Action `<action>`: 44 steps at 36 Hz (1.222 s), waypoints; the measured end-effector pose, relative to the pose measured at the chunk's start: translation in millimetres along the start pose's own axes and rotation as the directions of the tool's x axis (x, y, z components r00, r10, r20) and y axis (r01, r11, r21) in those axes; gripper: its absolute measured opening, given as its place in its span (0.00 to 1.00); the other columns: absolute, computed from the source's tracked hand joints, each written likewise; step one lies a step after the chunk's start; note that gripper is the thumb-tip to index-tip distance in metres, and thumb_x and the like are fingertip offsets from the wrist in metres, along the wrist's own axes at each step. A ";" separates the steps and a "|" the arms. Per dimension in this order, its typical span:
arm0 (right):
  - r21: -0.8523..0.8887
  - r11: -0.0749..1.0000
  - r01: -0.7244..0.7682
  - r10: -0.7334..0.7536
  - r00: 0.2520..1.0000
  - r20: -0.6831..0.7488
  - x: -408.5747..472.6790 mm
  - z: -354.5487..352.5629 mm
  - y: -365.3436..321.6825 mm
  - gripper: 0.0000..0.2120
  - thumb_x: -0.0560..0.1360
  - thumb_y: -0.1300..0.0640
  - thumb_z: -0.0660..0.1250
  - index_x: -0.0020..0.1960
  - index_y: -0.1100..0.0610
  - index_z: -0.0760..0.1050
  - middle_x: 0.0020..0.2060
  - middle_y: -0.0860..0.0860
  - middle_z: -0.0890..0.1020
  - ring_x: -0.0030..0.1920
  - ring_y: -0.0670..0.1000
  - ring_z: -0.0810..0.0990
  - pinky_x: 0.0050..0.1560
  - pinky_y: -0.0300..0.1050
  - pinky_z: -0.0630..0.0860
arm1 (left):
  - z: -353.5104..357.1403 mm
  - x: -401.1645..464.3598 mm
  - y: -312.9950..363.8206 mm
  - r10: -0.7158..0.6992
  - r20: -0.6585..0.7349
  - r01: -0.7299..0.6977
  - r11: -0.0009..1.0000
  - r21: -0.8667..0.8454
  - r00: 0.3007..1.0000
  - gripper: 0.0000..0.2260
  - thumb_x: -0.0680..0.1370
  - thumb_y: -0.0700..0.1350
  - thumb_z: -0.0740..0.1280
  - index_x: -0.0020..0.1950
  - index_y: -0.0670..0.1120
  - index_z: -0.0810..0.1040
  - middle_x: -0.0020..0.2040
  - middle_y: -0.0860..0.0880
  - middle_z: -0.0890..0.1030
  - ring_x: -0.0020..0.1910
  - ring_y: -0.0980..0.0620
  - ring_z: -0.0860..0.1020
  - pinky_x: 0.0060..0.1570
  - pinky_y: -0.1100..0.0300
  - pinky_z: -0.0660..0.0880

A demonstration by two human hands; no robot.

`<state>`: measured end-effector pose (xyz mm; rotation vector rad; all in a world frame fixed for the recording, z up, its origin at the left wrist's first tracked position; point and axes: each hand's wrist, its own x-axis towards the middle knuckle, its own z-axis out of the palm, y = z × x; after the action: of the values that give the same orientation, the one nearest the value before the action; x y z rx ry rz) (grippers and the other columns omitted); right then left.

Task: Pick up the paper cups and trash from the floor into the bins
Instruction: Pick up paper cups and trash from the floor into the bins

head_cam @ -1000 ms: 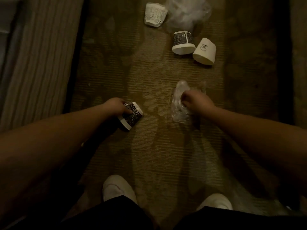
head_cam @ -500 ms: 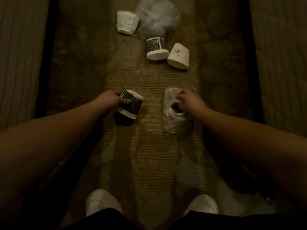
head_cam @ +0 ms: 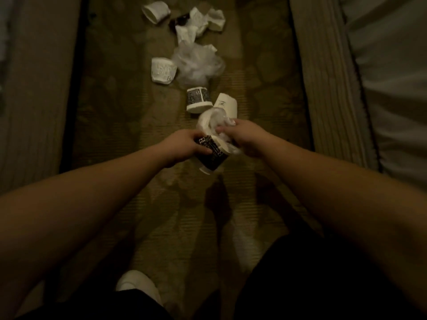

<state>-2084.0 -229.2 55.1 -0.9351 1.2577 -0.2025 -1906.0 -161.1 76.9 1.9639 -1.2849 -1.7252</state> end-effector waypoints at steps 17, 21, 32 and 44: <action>0.252 0.963 -0.097 0.005 0.938 0.346 -37.6 8.3 -47.8 0.11 0.77 0.56 0.70 0.57 0.58 0.78 0.53 0.61 0.82 0.58 0.62 0.80 0.65 0.62 0.74 | -53.8 -45.8 66.7 0.041 -0.019 -0.031 0.927 0.374 0.999 0.20 0.73 0.43 0.76 0.64 0.52 0.79 0.57 0.52 0.81 0.57 0.52 0.79 0.58 0.57 0.74; 0.208 0.977 -0.038 -0.011 0.974 0.227 -24.1 8.4 -46.8 0.06 0.79 0.57 0.67 0.53 0.58 0.79 0.50 0.61 0.82 0.55 0.62 0.80 0.61 0.62 0.76 | -64.5 -26.0 68.2 0.005 0.024 -0.016 0.897 0.442 1.000 0.20 0.74 0.46 0.75 0.65 0.52 0.78 0.57 0.53 0.80 0.58 0.52 0.77 0.59 0.57 0.72; -0.362 0.927 -0.102 0.047 0.987 -0.157 22.7 -75.5 -38.2 0.33 0.74 0.48 0.73 0.75 0.52 0.64 0.64 0.52 0.76 0.54 0.52 0.78 0.52 0.49 0.76 | -128.5 58.4 44.2 -0.204 0.009 0.201 0.971 0.126 0.979 0.15 0.73 0.43 0.76 0.59 0.50 0.81 0.55 0.47 0.83 0.58 0.46 0.78 0.65 0.47 0.72; -0.449 0.879 -0.158 0.046 0.967 -0.250 110.3 -72.1 -76.0 0.36 0.75 0.51 0.73 0.78 0.50 0.60 0.72 0.57 0.70 0.62 0.57 0.74 0.53 0.49 0.71 | -113.8 165.2 8.5 -0.360 0.019 0.336 0.846 -0.414 0.933 0.11 0.74 0.37 0.73 0.55 0.39 0.77 0.47 0.43 0.84 0.42 0.47 0.83 0.38 0.56 0.78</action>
<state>-2082.5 -379.0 28.0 -1.2801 1.6107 0.0870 -1821.4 -326.5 0.9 2.0497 -0.4941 -1.8836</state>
